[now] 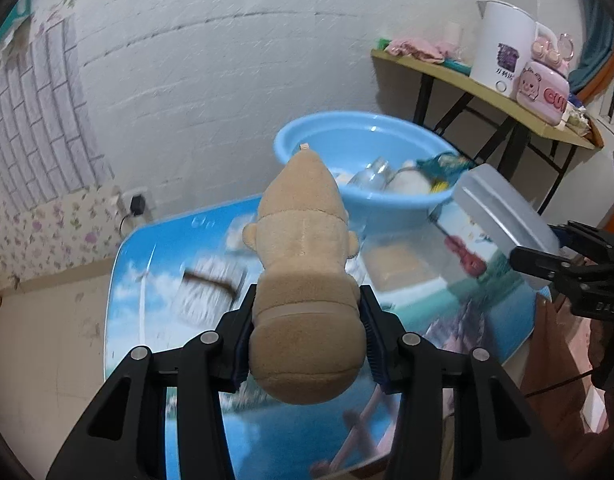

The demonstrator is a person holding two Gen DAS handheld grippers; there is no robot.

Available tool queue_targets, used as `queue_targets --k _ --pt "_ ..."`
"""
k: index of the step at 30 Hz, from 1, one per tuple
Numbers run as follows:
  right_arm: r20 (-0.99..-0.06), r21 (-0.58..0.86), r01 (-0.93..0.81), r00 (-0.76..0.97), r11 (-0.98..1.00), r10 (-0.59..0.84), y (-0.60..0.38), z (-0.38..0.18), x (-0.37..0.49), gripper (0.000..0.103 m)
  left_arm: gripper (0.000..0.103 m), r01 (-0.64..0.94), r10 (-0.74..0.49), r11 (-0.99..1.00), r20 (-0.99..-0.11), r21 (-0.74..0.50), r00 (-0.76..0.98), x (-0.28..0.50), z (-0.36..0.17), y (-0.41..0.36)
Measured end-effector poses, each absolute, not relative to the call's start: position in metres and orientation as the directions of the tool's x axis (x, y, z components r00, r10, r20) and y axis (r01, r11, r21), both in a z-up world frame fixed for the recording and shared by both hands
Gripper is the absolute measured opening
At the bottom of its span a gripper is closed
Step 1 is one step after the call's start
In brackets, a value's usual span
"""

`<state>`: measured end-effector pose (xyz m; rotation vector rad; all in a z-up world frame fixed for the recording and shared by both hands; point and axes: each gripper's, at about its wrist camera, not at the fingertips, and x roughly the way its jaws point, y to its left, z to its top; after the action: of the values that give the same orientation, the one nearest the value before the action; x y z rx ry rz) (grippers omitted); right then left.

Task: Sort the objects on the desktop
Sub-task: 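Lift the plush doll and clear box and carry both over the basin, then open both grippers to drop the plush doll and clear box into the basin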

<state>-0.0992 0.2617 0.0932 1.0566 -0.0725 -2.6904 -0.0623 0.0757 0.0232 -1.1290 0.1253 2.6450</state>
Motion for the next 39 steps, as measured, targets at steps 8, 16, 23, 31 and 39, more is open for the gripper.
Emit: queue_targets --k 8,16,23,31,39 --pt "-0.679 0.112 0.083 -0.722 -0.99 -0.137 0.307 0.09 -0.126 0.06 0.045 -0.325 0.239 -0.945 -0.71 -0.014 -0.662 -0.107 0.035 0.106" --pt "-0.68 0.099 0.092 -0.721 -0.991 -0.135 0.315 0.087 -0.167 0.06 0.045 -0.377 0.266 -0.926 -0.729 -0.011 -0.63 -0.147 0.027 0.136" --pt "-0.675 0.092 0.14 -0.72 -0.986 -0.165 0.306 0.083 -0.202 0.06 0.046 -0.395 0.262 -0.919 -0.744 0.003 -0.615 -0.173 0.02 0.152" --pt "-0.676 0.119 0.181 -0.705 -0.976 -0.213 0.292 0.078 -0.237 0.06 0.047 -0.409 0.265 -0.912 -0.756 0.004 -0.599 -0.196 0.012 0.17" --pt "-0.694 0.094 0.221 -0.685 -0.971 -0.223 0.274 0.071 -0.235 0.067 0.047 -0.406 0.252 -0.914 -0.764 0.013 -0.594 -0.192 0.009 0.167"
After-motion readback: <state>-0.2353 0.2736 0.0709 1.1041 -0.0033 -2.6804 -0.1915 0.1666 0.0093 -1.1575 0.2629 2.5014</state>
